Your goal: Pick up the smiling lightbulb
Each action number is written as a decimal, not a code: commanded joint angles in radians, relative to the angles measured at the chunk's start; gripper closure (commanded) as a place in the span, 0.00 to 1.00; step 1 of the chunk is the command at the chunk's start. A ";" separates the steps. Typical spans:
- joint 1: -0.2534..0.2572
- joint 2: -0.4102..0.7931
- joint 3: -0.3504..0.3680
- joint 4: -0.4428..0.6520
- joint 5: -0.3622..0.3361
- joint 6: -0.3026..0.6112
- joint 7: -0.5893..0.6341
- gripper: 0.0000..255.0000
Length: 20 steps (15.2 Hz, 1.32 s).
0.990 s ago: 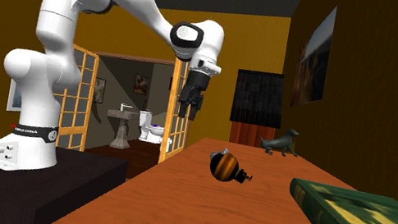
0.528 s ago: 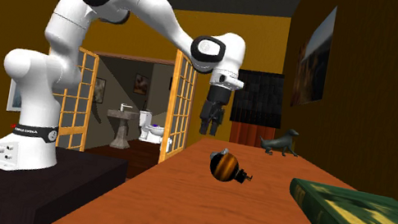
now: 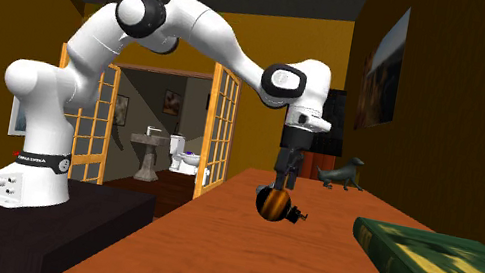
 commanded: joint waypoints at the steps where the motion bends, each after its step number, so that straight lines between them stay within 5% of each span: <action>1: 0.002 0.098 -0.008 0.139 0.001 -0.036 0.012 0.00; 2: 0.002 0.151 -0.012 0.216 0.002 -0.058 0.016 0.00; 12: 0.002 0.197 -0.014 0.191 -0.001 0.013 0.020 0.00; 13: 0.002 0.198 -0.014 0.194 -0.001 0.010 0.021 1.00; 20: 0.002 0.197 -0.014 0.194 -0.001 0.010 0.021 1.00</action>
